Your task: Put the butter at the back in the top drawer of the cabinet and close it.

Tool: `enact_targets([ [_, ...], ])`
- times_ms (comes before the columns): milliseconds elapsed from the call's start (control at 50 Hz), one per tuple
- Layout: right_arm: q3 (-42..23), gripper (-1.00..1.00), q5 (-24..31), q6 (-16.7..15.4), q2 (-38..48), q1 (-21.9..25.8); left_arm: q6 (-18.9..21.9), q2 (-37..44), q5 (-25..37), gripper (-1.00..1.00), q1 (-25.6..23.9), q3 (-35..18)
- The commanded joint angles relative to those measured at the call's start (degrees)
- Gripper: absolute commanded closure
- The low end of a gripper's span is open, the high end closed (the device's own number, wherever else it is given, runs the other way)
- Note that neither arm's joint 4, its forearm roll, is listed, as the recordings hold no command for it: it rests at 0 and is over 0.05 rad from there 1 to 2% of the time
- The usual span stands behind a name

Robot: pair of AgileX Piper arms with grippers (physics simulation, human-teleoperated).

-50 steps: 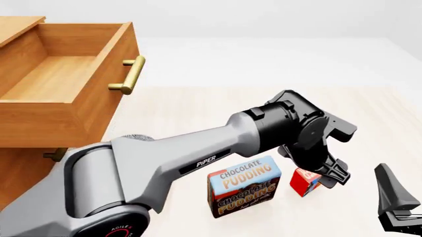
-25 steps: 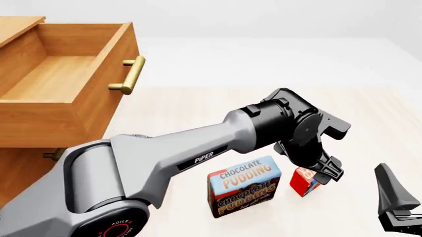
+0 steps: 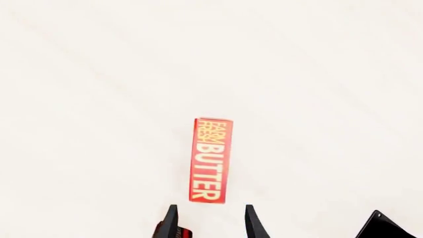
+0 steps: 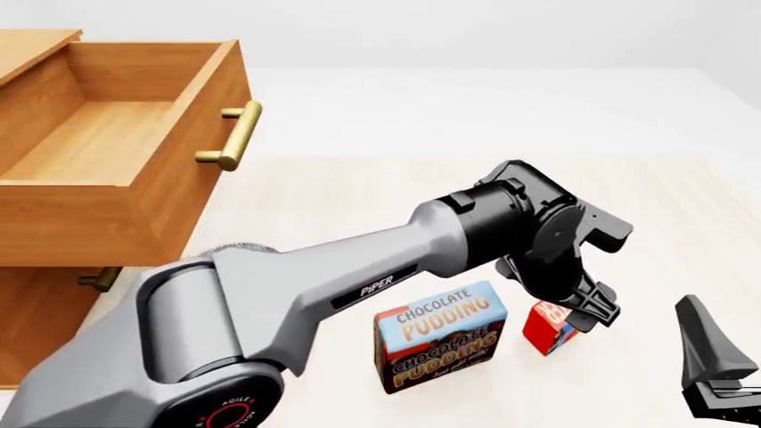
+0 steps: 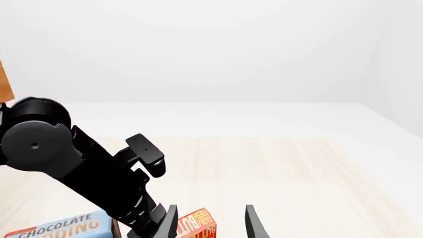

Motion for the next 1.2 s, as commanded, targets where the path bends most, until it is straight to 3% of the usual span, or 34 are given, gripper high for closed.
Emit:
enact_targets([
  [20,0.00,-1.00,0.00,0.00,0.00,0.00,0.08,0.60,0.36,-1.00,0.17,-0.75],
  [620,0.00,-1.00,0.00,0.00,0.00,0.00,0.45,2.17,1.66,-1.00,0.38,-3.54],
  [1200,0.00,-1.00,0.00,0.00,0.00,0.00,0.76,7.07,5.87,-1.00,0.42,-12.03],
])
